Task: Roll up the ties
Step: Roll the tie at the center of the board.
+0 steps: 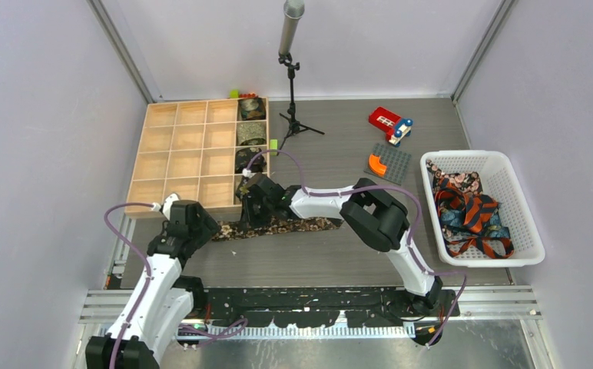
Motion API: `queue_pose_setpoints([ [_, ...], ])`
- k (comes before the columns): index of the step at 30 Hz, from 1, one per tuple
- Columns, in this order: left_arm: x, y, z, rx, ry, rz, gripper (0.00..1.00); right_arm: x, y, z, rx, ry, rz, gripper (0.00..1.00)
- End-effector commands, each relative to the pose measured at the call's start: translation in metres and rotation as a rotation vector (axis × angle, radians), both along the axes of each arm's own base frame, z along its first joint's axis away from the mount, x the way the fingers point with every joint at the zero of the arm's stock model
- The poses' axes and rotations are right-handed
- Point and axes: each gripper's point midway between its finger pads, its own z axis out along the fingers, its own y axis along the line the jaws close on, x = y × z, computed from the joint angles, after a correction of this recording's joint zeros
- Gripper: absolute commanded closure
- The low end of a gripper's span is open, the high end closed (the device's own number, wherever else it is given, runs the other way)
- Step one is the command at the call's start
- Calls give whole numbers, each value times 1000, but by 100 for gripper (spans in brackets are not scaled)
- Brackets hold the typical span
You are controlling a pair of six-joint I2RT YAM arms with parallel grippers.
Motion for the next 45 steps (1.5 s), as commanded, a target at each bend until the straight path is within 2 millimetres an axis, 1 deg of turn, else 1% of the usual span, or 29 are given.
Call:
queue_pose_setpoints([
  [1,17,3,5,14,-73,4,33,-3,-28,-38,-155,34,-1,91],
  [5,18,5,4,21,-78,16,33,-6,-11,-31,-143,27,28,91],
  [8,18,8,4,27,-81,33,34,-10,-1,-30,-146,28,47,91],
  [11,20,9,4,32,-90,43,35,-12,2,-32,-147,33,49,91],
  [20,33,10,2,15,-153,73,47,-12,2,-33,-156,35,50,91],
  [25,36,8,-1,-4,-162,84,47,-11,1,-31,-160,31,48,91],
  [29,32,4,-16,-42,-149,104,47,-11,2,-29,-161,33,49,91],
  [32,30,5,-20,-51,-153,120,49,-10,3,-27,-157,35,47,90],
  [34,30,6,-17,-54,-170,130,52,-11,5,-25,-155,40,47,90],
  [37,28,8,-14,-52,-186,144,61,-11,7,-23,-152,53,41,91],
  [41,26,9,-12,-54,-191,150,70,-11,9,-17,-145,69,29,90],
  [43,25,8,-12,-61,-181,150,70,-11,10,-13,-142,72,25,90],
  [45,24,7,-10,-65,-176,146,65,-10,11,-8,-135,69,23,90],
])
